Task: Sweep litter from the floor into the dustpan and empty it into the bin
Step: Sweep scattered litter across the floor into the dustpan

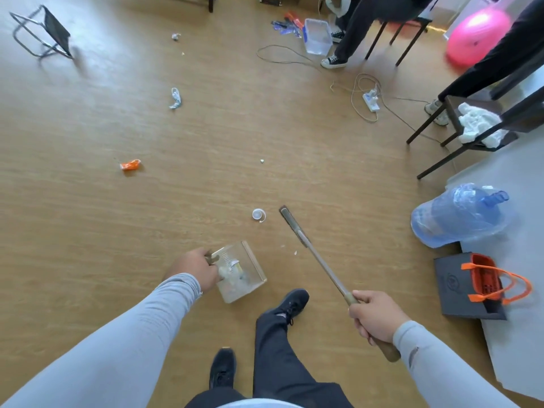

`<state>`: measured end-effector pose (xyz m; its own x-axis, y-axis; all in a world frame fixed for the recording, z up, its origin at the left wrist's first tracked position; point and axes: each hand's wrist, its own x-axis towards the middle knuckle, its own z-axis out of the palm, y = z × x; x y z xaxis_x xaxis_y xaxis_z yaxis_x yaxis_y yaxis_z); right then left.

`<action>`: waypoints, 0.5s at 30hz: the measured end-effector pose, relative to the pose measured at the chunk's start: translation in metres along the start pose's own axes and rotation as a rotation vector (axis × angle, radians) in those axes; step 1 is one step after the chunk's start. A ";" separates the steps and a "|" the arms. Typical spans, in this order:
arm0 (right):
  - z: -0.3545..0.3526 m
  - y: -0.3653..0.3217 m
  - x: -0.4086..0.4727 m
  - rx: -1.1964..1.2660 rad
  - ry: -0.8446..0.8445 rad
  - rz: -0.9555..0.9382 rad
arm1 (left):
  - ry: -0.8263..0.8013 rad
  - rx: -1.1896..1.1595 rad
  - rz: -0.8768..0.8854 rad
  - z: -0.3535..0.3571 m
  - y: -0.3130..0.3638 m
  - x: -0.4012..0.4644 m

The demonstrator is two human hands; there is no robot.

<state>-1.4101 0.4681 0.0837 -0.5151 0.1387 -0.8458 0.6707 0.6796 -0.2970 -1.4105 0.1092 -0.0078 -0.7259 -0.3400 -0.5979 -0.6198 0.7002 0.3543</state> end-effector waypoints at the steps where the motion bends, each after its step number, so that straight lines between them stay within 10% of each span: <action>1: -0.008 -0.007 0.009 -0.017 0.004 0.003 | 0.010 -0.006 -0.009 -0.002 0.007 0.006; 15: -0.084 -0.142 0.178 -0.394 -0.028 -0.041 | 0.113 -0.011 -0.140 0.003 0.118 0.134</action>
<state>-1.6422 0.4569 0.0128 -0.5187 0.0894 -0.8503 0.3910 0.9092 -0.1429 -1.5800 0.1479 -0.0490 -0.6609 -0.5028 -0.5571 -0.7200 0.6341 0.2818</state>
